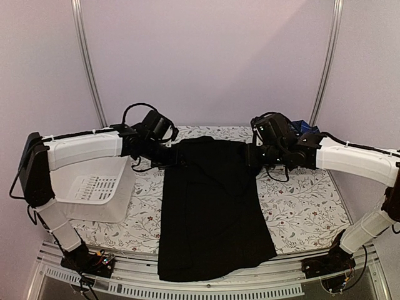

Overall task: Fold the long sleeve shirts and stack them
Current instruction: Fold the flattened shirt at the center of the board, then fold the sleeve of the 1/3-folded shirt.

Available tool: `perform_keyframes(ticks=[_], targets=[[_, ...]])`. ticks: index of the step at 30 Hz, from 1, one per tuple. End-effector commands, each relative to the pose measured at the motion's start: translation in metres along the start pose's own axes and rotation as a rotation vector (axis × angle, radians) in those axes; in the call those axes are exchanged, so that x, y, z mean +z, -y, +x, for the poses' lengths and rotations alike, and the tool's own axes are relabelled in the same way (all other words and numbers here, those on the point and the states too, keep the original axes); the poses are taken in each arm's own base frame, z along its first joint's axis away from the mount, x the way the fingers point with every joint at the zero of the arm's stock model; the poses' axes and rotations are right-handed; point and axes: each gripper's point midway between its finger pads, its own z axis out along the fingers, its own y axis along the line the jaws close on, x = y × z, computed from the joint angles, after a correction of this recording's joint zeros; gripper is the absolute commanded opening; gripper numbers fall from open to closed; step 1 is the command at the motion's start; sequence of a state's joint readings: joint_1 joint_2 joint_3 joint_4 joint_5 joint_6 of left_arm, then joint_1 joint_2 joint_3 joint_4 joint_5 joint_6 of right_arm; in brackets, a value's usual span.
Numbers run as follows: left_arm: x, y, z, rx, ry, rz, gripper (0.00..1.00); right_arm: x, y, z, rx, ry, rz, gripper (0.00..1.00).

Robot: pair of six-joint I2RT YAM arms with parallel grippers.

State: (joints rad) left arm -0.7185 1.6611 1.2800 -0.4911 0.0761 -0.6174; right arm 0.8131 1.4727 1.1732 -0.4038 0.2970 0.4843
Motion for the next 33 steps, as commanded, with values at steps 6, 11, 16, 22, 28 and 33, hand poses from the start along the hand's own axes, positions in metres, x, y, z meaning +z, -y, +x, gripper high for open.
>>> perform_keyframes(ticks=[6, 11, 16, 22, 28, 33], targets=[[0.083, -0.049, -0.078, -0.015, 0.090, -0.089, 0.31, -0.024, 0.022, -0.013, 0.044, 0.069, 0.110, 0.00], [0.121, -0.067, -0.093, -0.016, 0.070, -0.098, 0.24, -0.042, 0.018, -0.048, 0.044, 0.150, 0.125, 0.00], [0.138, -0.078, -0.099, -0.031, 0.051, -0.108, 0.20, -0.063, 0.022, -0.074, 0.059, 0.227, 0.152, 0.00], [0.151, -0.084, -0.097, -0.034, 0.026, -0.095, 0.15, -0.087, 0.024, -0.084, 0.087, 0.276, 0.134, 0.00], [0.167, -0.088, -0.088, -0.035, -0.008, -0.084, 0.13, -0.104, 0.024, -0.082, 0.109, 0.308, 0.128, 0.00], [0.180, -0.091, -0.081, -0.038, -0.033, -0.076, 0.13, -0.100, 0.016, -0.072, 0.102, 0.274, 0.072, 0.00]])
